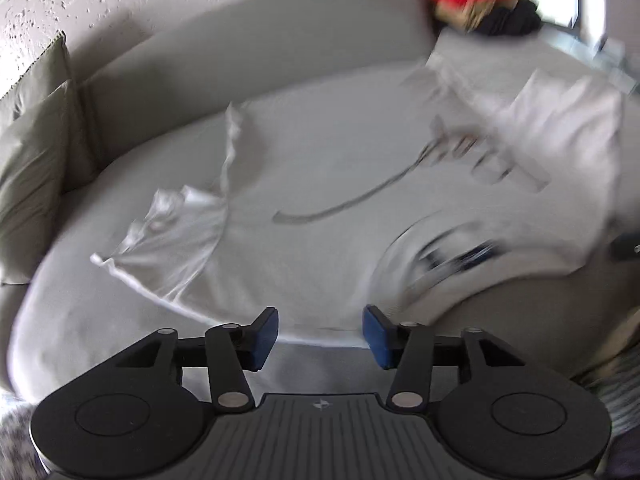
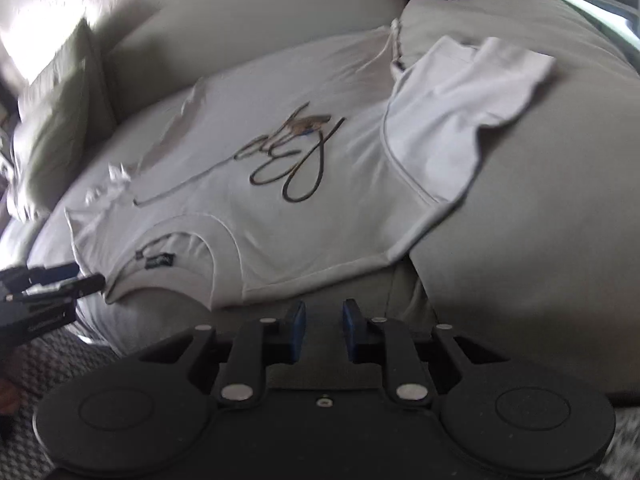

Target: Fold clothes

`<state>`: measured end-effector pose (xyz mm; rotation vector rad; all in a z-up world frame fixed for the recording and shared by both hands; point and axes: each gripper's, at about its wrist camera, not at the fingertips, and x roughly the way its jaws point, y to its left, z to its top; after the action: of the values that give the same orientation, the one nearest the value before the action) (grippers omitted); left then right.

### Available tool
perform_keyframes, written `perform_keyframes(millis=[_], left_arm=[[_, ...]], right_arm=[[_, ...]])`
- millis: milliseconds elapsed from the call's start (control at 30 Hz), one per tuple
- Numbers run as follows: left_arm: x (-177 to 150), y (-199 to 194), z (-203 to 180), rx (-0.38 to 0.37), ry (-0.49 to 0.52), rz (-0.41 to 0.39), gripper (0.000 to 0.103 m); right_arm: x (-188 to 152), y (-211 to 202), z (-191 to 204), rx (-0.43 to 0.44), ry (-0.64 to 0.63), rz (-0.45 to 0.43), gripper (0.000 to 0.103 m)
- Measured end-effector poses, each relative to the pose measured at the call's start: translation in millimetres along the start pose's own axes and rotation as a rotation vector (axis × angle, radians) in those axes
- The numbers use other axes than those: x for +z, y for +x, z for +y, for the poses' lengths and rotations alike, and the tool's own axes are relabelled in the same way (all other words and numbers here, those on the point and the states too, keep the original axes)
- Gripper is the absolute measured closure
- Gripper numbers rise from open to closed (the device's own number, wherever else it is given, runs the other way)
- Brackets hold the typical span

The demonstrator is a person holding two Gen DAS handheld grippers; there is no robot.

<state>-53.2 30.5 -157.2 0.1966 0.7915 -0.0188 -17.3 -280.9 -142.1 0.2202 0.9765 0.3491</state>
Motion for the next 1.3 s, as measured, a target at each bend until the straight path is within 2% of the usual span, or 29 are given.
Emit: perform_keyframes(millis=[67, 100, 167, 200, 333, 400, 500, 567, 633, 700, 800, 967, 1100, 1133, 1167, 1300], left_arm=[[6.3, -7.6, 3.3, -0.022, -0.033, -0.075, 0.045], [11.4, -6.1, 3.4, -0.019, -0.047, -0.095, 0.044], [22.7, 6.6, 4.2, -0.012, -0.075, -0.074, 0.043], [28.3, 13.1, 4.6, -0.01, -0.089, -0.061, 0.043], [48.5, 42.4, 1.9, -0.07, -0.176, 0.043, 0.044], [58.3, 50.0, -6.3, -0.09, -0.164, 0.064, 0.043], [69.0, 54.3, -26.1, -0.129, -0.103, 0.062, 0.042], [72.9, 57.1, -38.1, -0.16, -0.067, 0.064, 0.039], [69.4, 62.3, -44.5, -0.184, -0.056, 0.096, 0.039], [63.5, 72.2, -45.7, -0.182, -0.066, 0.148, 0.038], [60.6, 73.7, -44.0, -0.162, -0.071, 0.142, 0.034], [59.2, 76.5, -42.8, -0.152, -0.078, 0.138, 0.031], [59.3, 78.3, -43.2, -0.136, -0.074, 0.134, 0.027], [59.2, 78.0, -42.7, -0.136, -0.076, 0.134, 0.027], [58.8, 77.2, -42.3, -0.133, -0.077, 0.132, 0.027], [56.2, 71.4, -39.7, -0.111, -0.08, 0.116, 0.029]], right_arm=[[2.4, -12.0, -3.5, 0.022, 0.032, -0.091, 0.079], [6.3, -17.4, -4.7, 0.022, 0.037, -0.144, 0.073], [17.5, -23.4, -8.1, -0.034, 0.036, -0.231, 0.065], [24.3, -23.3, -12.4, -0.053, 0.055, -0.255, 0.065], [54.1, -23.1, -45.6, -0.036, 0.216, -0.313, 0.058], [68.7, -26.2, -64.8, -0.045, 0.288, -0.341, 0.052], [89.7, -30.3, -95.6, -0.096, 0.373, -0.359, 0.053], [103.2, -27.6, -116.1, -0.129, 0.41, -0.337, 0.055], [109.6, -25.4, -135.6, -0.14, 0.434, -0.323, 0.062], [110.1, -20.3, -152.0, -0.101, 0.482, -0.323, 0.066], [109.5, -12.9, -166.2, -0.027, 0.543, -0.32, 0.069], [118.4, -0.3, -161.1, -0.051, 0.461, -0.284, 0.081], [125.5, 8.9, -154.8, -0.08, 0.406, -0.284, 0.084], [124.8, 7.6, -153.6, -0.083, 0.411, -0.297, 0.086], [124.1, 6.2, -152.4, -0.085, 0.415, -0.31, 0.1], [121.4, -5.8, -138.1, -0.101, 0.376, -0.394, 0.101]])
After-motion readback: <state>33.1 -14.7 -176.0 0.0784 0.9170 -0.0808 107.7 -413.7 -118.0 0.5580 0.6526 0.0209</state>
